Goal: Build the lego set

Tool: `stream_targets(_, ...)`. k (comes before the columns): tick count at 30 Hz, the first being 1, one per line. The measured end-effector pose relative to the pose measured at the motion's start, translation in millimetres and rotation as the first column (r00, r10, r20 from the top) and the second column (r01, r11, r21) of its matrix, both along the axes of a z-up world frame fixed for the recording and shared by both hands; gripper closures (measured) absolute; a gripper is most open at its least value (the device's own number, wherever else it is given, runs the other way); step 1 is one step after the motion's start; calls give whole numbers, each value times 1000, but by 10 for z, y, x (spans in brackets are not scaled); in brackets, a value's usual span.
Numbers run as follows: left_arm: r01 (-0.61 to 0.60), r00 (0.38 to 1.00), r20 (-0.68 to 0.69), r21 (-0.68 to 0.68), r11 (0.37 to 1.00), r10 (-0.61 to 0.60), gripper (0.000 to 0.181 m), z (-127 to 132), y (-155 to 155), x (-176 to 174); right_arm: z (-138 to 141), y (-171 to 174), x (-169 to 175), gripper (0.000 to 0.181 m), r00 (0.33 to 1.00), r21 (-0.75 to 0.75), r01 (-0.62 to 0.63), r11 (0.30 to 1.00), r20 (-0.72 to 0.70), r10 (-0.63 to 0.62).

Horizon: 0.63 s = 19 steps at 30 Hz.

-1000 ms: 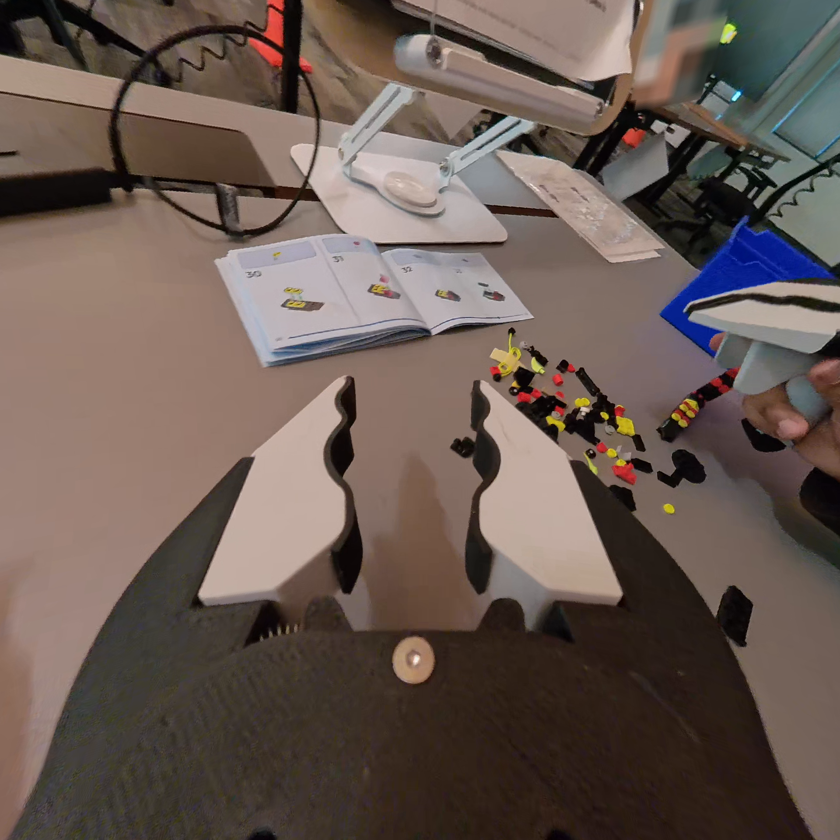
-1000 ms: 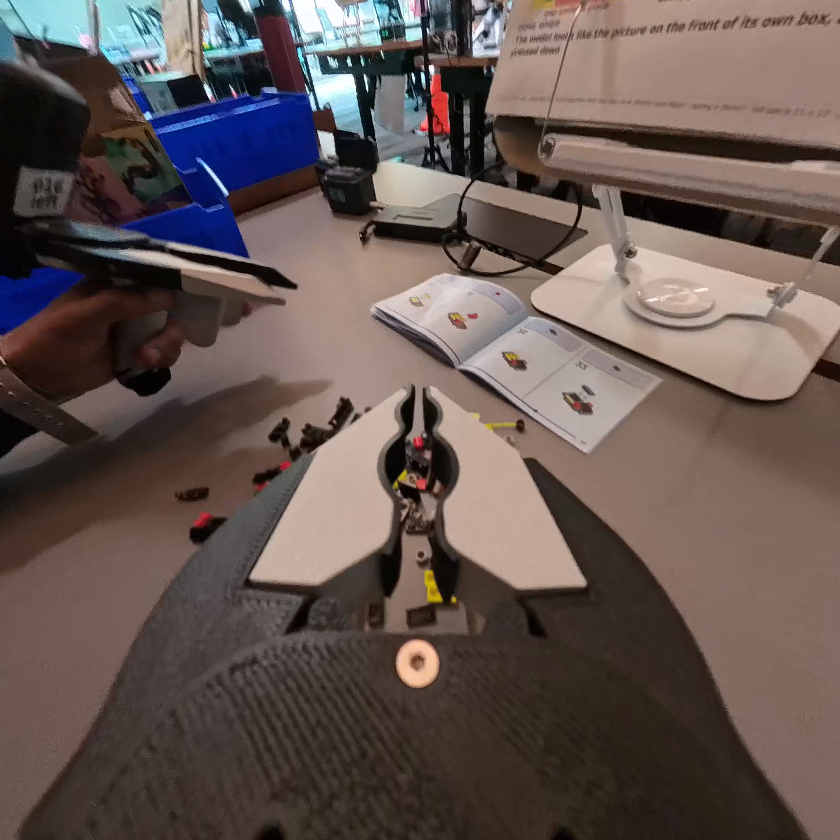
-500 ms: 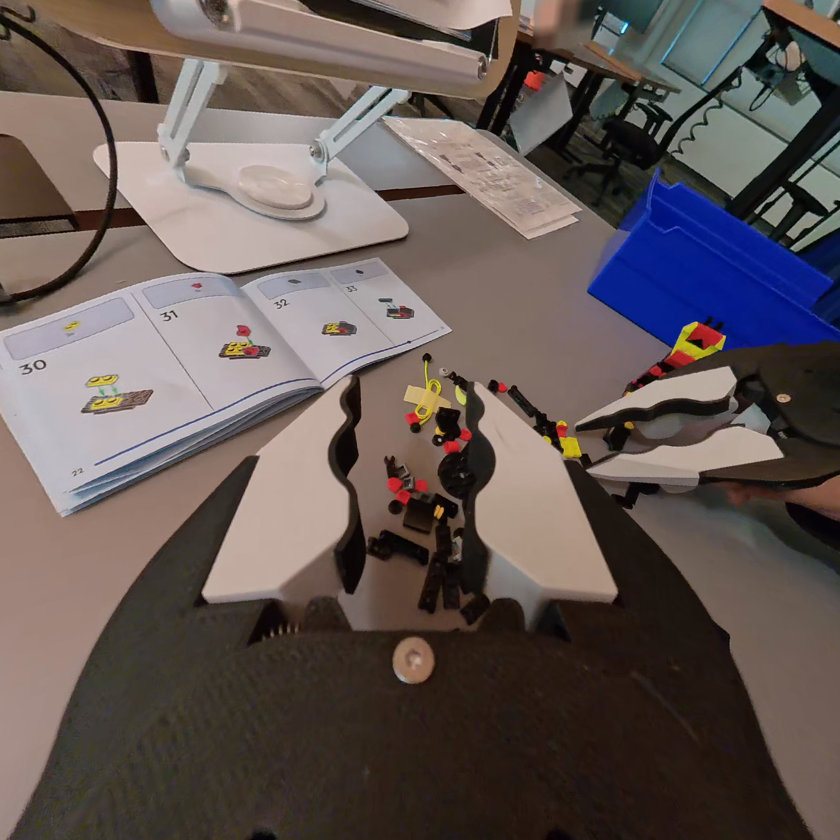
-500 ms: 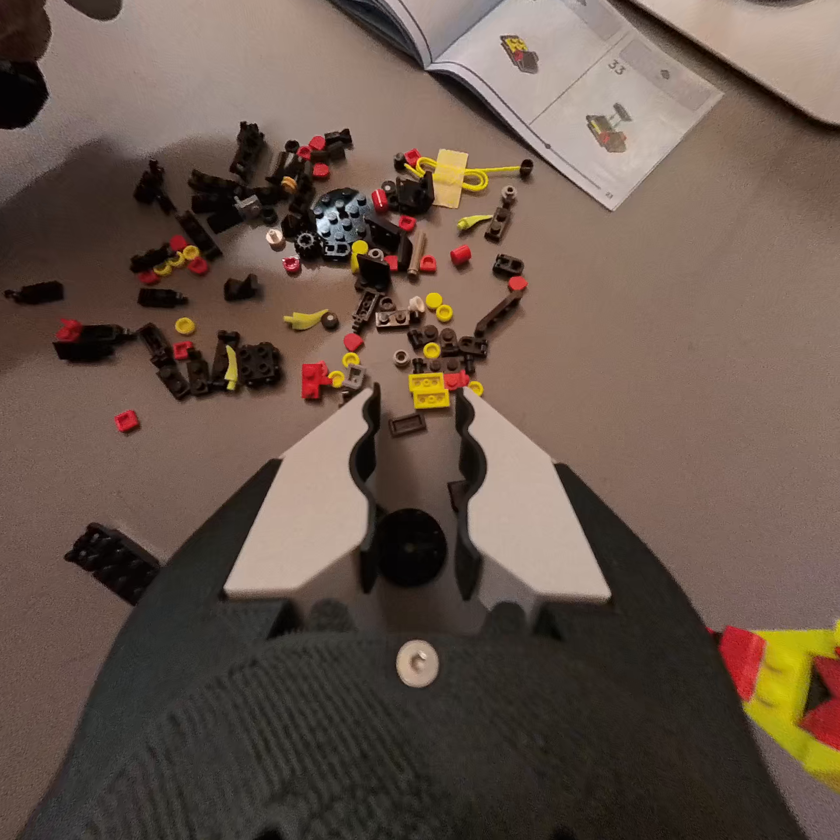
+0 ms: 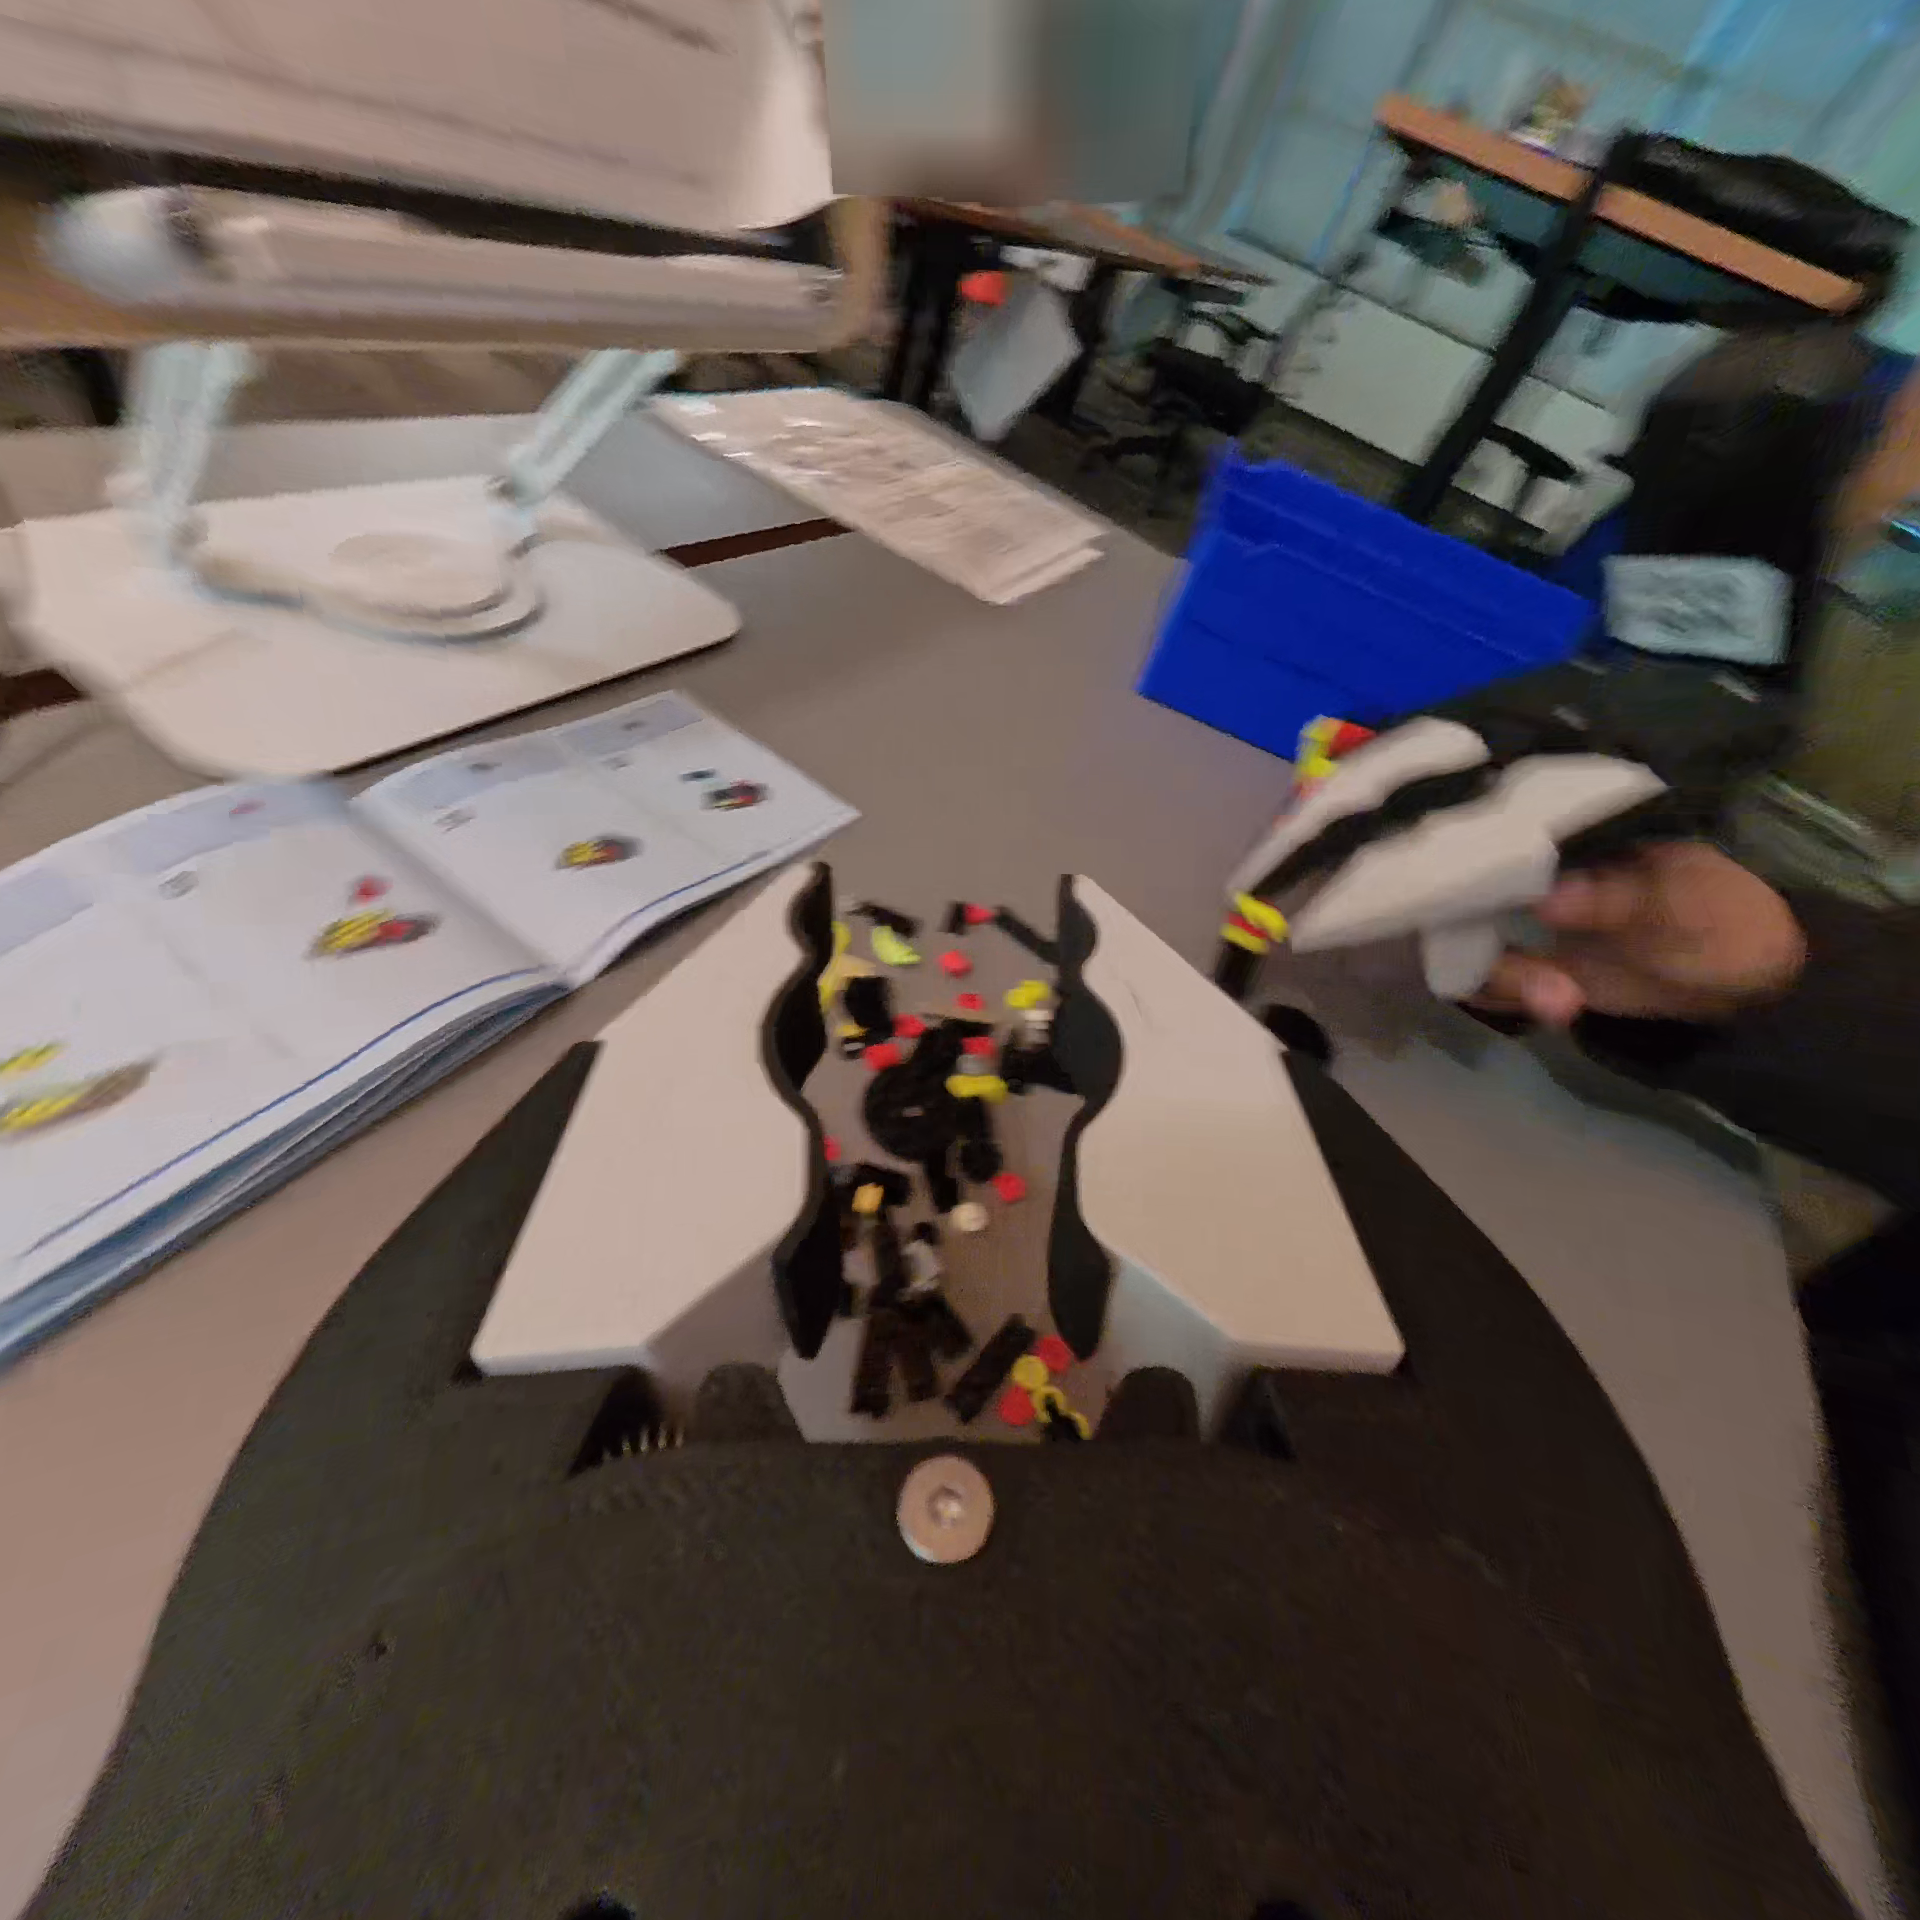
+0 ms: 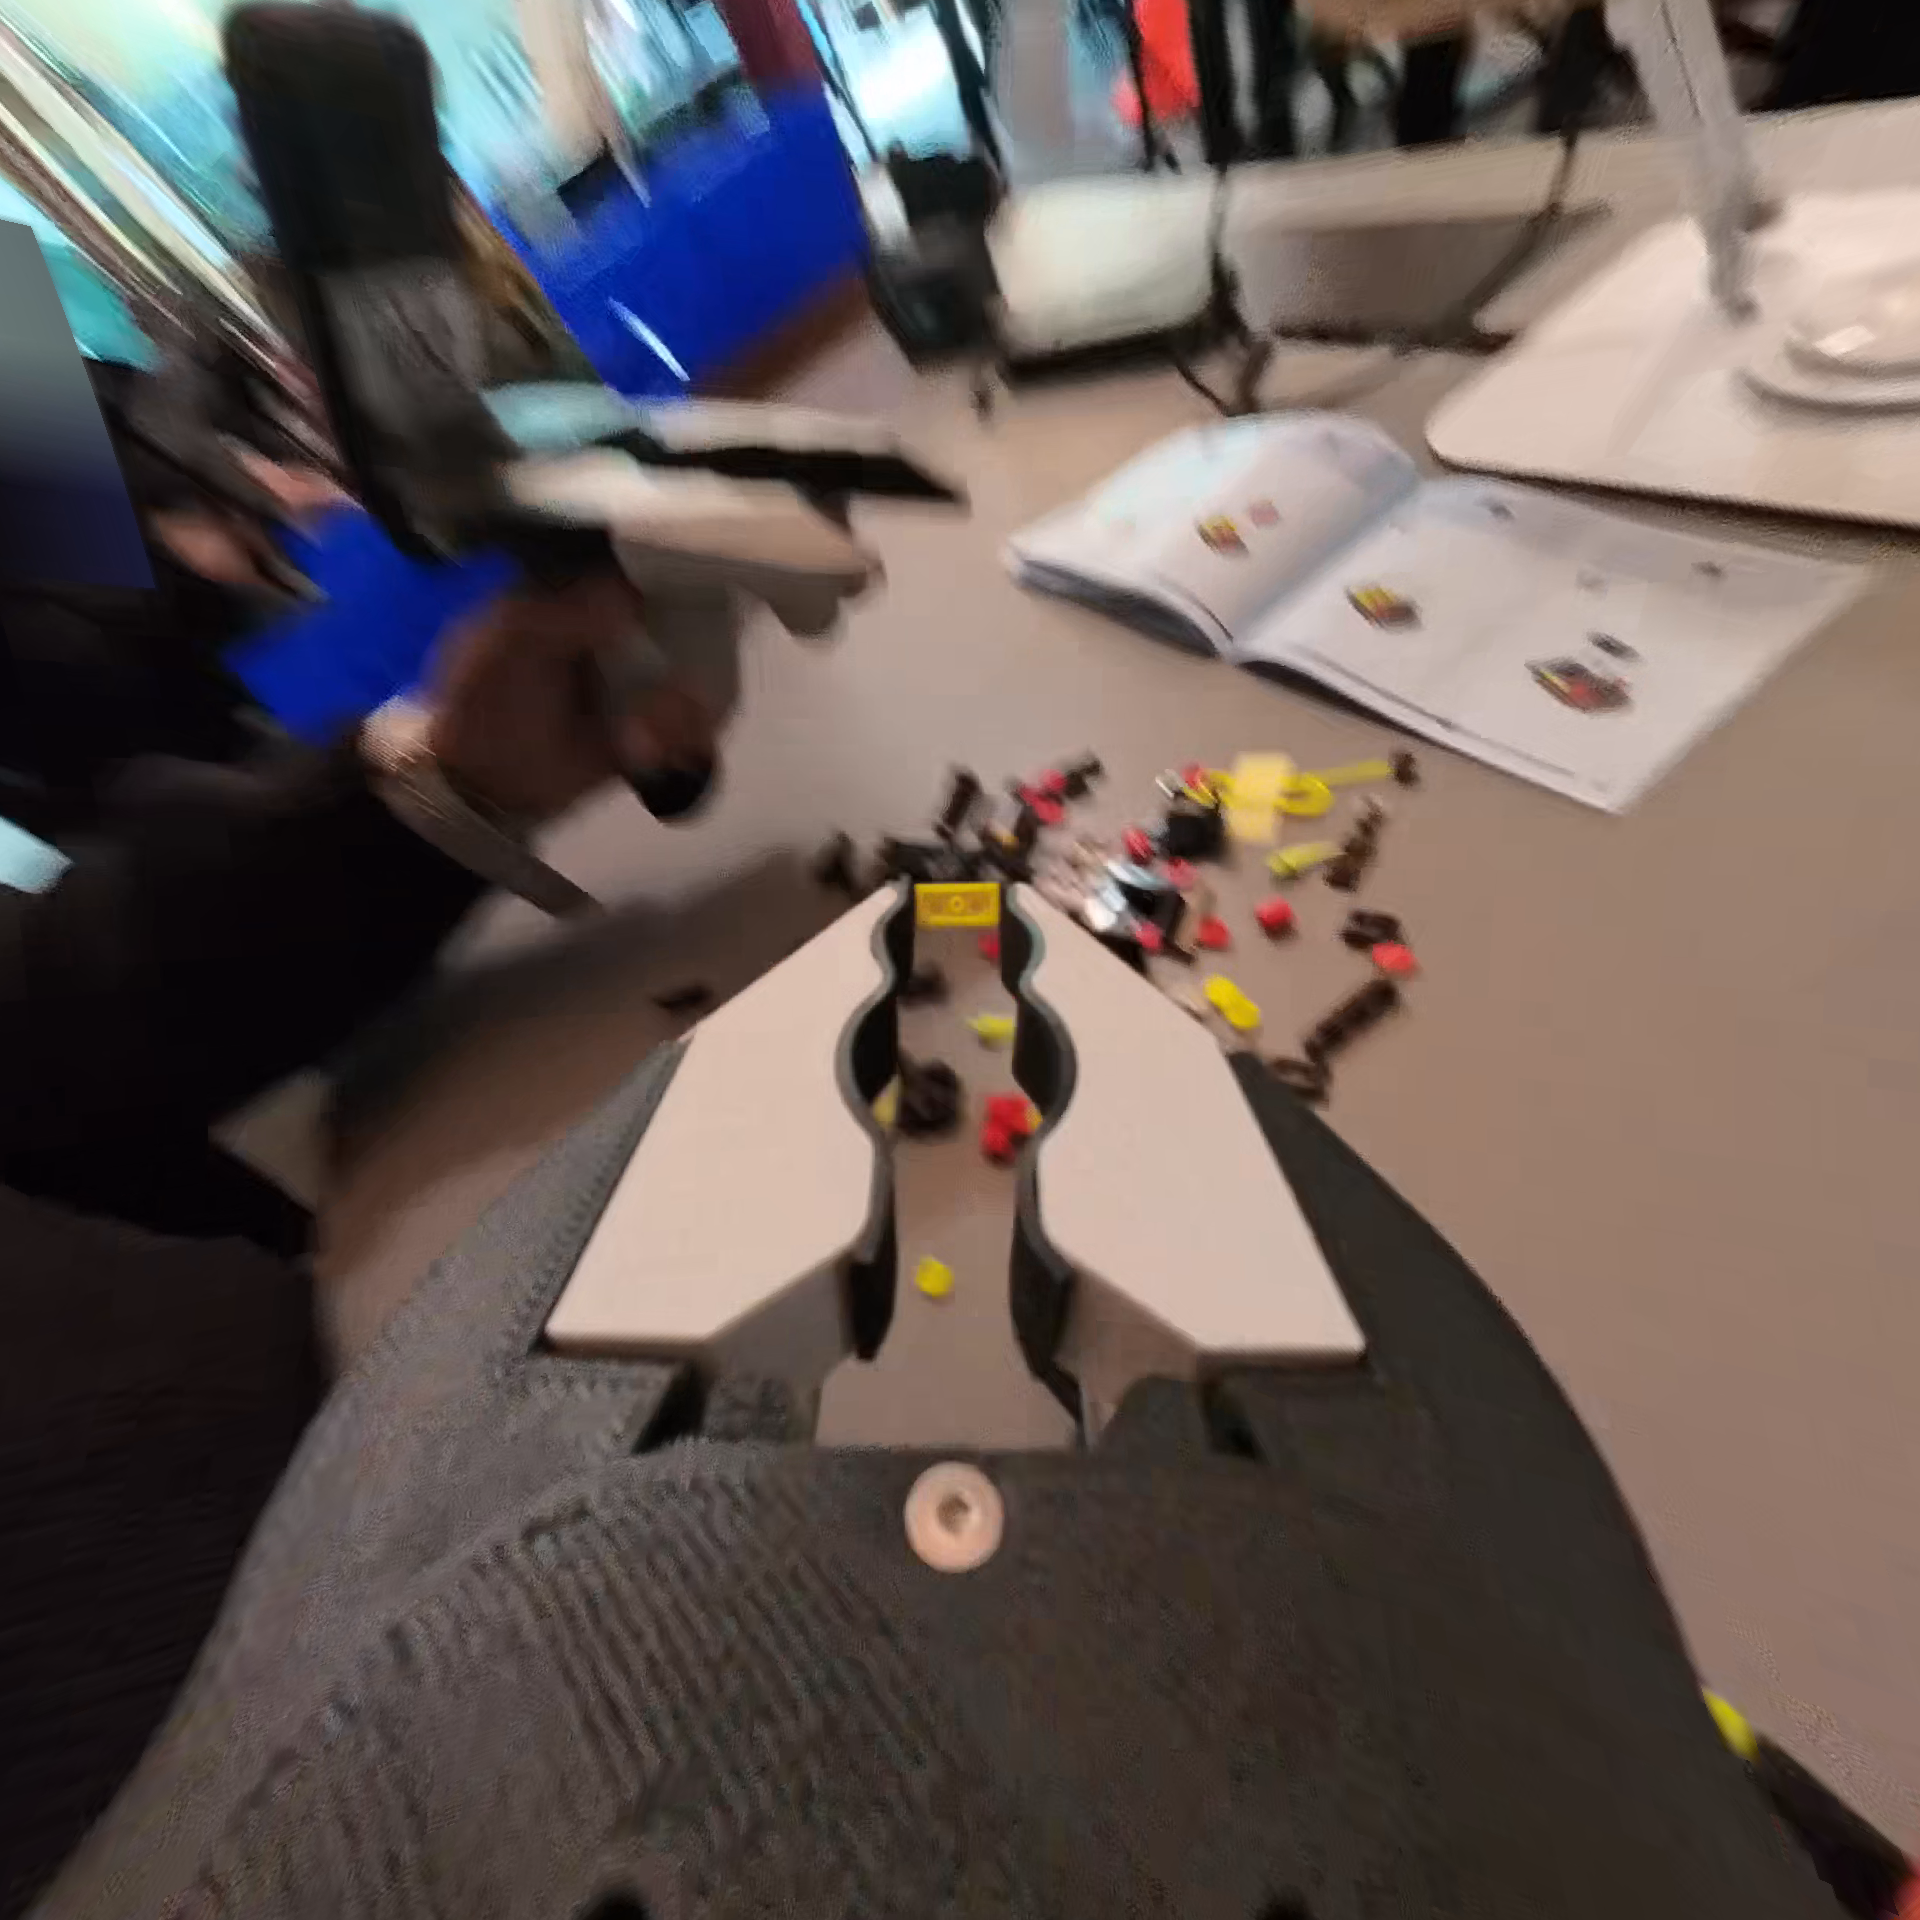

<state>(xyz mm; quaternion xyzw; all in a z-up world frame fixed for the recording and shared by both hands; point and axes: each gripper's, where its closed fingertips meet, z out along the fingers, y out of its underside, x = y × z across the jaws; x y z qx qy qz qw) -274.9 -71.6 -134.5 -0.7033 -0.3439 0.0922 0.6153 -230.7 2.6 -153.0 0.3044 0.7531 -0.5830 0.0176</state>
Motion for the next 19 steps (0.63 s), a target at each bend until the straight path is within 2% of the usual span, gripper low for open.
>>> stream_targets(1, 115, 993, -33, 3, 993, -115, 164, 47, 141, 167, 147, -9, 24, 168, 999, -111, -16, 994, 30, 19)
stream_targets(2, 239, 970, -46, 7, 971, -238, 179, 74, 283, 362, 283, -1, 36, 168, 998, -212, -20, 977, 56, 32)
stream_targets(4, 341, 939, -36, -6, 940, -341, 167, 63, 469, 557, 561, 24, 77, 167, 994, -401, -27, 916, 84, 67)
stream_targets(7, 312, 937, -150, -47, 949, -315, 150, 162, 646, 624, 785, 21, 166, 168, 979, -570, -50, 820, 136, 154)
stream_targets(8, 280, 935, -209, -58, 958, -286, 150, 230, 682, 632, 814, 5, 199, 168, 967, -608, -58, 791, 161, 195)
stream_targets(10, 214, 923, -312, -69, 974, -225, 156, 354, 726, 650, 872, -23, 263, 168, 936, -685, -67, 726, 209, 284)
stream_targets(12, 193, 910, -356, -88, 977, -211, 166, 383, 753, 685, 880, -53, 301, 168, 902, -729, -58, 683, 254, 348)
stream_targets(14, 197, 911, -350, -90, 976, -216, 165, 371, 753, 689, 861, -88, 335, 168, 873, -746, -55, 663, 286, 394)
stream_targets(19, 252, 908, -340, -27, 967, -246, 155, 453, 744, 750, 788, -150, 362, 168, 841, -740, -51, 670, 331, 429)
